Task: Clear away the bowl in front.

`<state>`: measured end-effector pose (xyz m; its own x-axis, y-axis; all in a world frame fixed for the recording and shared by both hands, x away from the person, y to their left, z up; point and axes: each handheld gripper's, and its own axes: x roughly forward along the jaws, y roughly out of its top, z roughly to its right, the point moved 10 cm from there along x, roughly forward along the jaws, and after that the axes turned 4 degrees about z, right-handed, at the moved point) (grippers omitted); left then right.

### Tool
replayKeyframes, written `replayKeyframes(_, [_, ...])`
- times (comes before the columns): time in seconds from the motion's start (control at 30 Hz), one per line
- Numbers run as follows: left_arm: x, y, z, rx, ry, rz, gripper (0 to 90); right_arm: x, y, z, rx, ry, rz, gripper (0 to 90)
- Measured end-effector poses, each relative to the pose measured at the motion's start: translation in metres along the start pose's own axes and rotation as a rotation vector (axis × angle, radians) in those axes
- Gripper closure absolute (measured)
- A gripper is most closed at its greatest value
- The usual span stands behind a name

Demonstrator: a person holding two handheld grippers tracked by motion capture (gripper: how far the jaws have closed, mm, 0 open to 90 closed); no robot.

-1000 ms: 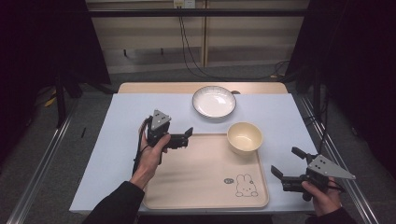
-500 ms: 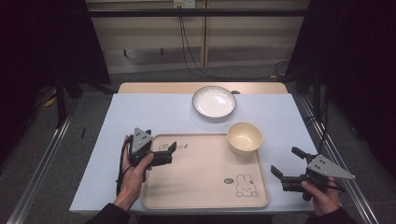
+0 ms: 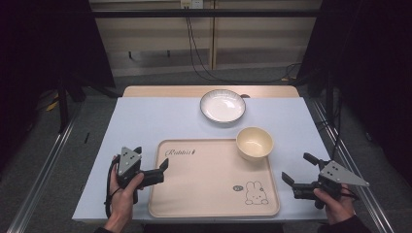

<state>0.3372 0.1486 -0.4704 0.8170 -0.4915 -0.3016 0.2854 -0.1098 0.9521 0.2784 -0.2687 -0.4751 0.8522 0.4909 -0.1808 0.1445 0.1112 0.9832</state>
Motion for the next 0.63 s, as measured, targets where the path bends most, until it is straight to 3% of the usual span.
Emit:
replayKeyframes(0.03, [-0.004, 0.0, -0.001, -0.012, -0.007, 0.008, 1.9, 0.0, 0.0, 0.0, 0.002, 0.002, -0.001, 0.0])
replayKeyframes(0.27, [-0.03, -0.012, -0.018, -0.013, 0.05, -0.005, 1.9, 0.001, 0.0, 0.001, -0.003, -0.006, 0.0, 0.0])
replayKeyframes(0.4, [-0.046, -0.014, -0.021, -0.018, 0.089, 0.031, 3.2, 0.001, -0.002, 0.002, -0.003, -0.014, -0.012, 0.0])
replayKeyframes(0.47, [-0.052, -0.018, -0.019, -0.027, 0.068, 0.017, 2.8, 0.001, -0.003, 0.003, -0.001, -0.016, -0.019, 0.0])
replayKeyframes(0.53, [-0.057, -0.022, -0.018, -0.003, 0.067, 0.019, 2.1, 0.002, -0.004, 0.005, -0.011, -0.026, -0.023, 0.0])
replayKeyframes(0.6, [-0.059, -0.019, -0.019, -0.027, 0.064, 0.033, 1.8, 0.003, -0.005, 0.005, -0.009, -0.025, -0.029, 0.0])
replayKeyframes(0.63, [-0.059, -0.018, -0.02, 0.002, 0.073, 0.037, 1.8, 0.004, -0.006, 0.005, -0.005, -0.022, -0.03, 0.0])
